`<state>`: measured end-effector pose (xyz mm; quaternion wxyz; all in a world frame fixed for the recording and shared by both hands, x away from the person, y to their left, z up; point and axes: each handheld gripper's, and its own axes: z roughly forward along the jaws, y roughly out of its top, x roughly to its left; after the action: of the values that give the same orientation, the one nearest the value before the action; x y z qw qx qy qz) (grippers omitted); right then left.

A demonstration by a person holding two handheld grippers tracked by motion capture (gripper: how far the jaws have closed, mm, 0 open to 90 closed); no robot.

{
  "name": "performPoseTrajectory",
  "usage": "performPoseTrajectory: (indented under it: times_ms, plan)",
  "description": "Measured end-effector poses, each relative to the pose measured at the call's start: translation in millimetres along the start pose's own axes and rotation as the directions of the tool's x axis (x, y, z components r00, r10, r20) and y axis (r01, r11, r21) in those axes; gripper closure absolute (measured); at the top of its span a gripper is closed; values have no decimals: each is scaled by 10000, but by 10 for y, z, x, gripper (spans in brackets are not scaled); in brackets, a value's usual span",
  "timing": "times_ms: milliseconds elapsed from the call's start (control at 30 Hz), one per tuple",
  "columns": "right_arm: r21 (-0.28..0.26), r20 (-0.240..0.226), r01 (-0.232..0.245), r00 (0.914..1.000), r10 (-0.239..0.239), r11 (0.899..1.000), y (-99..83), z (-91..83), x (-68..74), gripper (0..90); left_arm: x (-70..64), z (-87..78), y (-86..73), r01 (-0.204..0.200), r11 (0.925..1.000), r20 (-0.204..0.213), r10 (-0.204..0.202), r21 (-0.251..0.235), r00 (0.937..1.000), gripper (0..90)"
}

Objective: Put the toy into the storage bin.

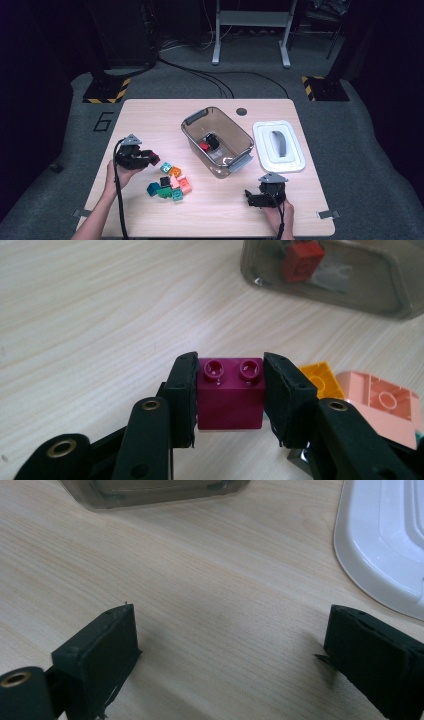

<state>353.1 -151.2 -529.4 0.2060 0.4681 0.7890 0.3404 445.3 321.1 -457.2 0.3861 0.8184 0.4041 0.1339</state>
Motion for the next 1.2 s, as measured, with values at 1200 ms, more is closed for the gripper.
performPoseTrajectory:
  times_ms: [1200]
  plan:
    - [26, -29, 14, 10000, -14, 10000, 2, 1, -2, 62, -53, -72, 803, -807, 9960, -114, 803, -378, 9967, 594]
